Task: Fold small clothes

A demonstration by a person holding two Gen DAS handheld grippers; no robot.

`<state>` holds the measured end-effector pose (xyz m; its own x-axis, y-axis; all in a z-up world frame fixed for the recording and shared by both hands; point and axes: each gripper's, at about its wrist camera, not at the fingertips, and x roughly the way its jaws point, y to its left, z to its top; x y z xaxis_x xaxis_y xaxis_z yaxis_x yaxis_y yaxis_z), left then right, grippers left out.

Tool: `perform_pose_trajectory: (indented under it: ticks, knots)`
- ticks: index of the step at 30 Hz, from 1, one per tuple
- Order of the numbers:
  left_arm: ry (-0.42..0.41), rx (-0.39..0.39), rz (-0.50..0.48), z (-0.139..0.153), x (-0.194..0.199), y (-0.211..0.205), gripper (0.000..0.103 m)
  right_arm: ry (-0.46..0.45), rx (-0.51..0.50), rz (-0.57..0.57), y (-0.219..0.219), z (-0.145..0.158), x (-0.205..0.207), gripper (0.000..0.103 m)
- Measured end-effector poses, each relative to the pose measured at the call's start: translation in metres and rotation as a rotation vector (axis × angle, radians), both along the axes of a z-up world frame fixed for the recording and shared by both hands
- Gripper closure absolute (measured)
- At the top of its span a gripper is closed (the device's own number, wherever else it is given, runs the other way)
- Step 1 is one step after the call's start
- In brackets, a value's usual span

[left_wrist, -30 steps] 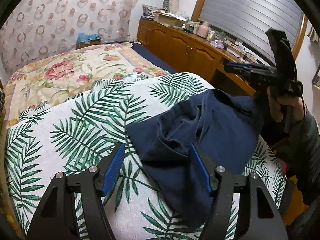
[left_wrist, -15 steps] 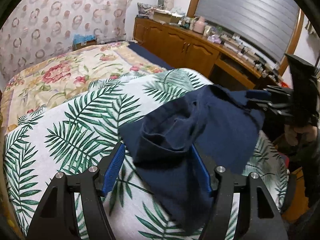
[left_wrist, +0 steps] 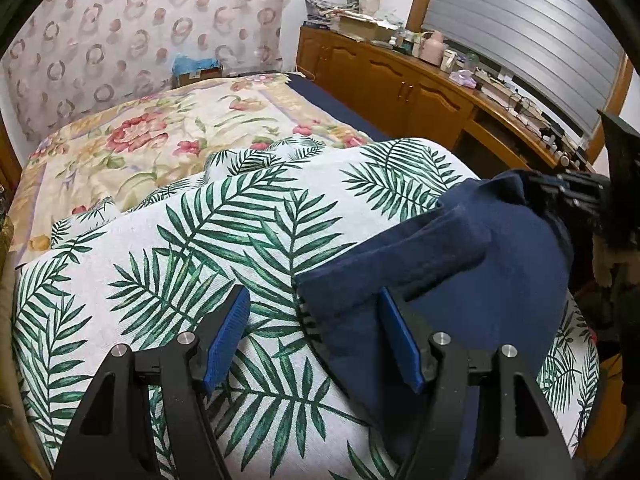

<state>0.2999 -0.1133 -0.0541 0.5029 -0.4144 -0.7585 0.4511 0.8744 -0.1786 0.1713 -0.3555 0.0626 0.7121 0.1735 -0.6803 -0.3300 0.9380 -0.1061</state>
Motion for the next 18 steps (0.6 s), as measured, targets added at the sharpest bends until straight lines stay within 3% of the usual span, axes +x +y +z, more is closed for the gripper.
perform_pose_trajectory:
  ticks: [5, 7, 9, 11, 18]
  knots:
    - [-0.004, -0.013, -0.001, 0.001, -0.001, 0.002, 0.036, -0.010, 0.012, -0.081, -0.008, 0.004, 0.017, 0.096]
    - [-0.003, -0.023, -0.004, 0.001, 0.000, 0.002, 0.036, -0.003, 0.027, -0.099, -0.005, 0.003, 0.017, 0.081]
    - [0.004, -0.032, -0.010, 0.003, 0.001, 0.000, 0.036, 0.003, 0.040, -0.115, -0.007, 0.002, 0.015, 0.051]
    - [0.011, -0.036, -0.013, 0.002, 0.003, -0.001, 0.036, 0.017, 0.076, -0.118, -0.009, -0.002, 0.015, 0.039]
    - [0.049, -0.047, -0.019, -0.006, 0.010, -0.006, 0.036, 0.112, 0.185, -0.101, -0.023, -0.017, 0.028, 0.037]
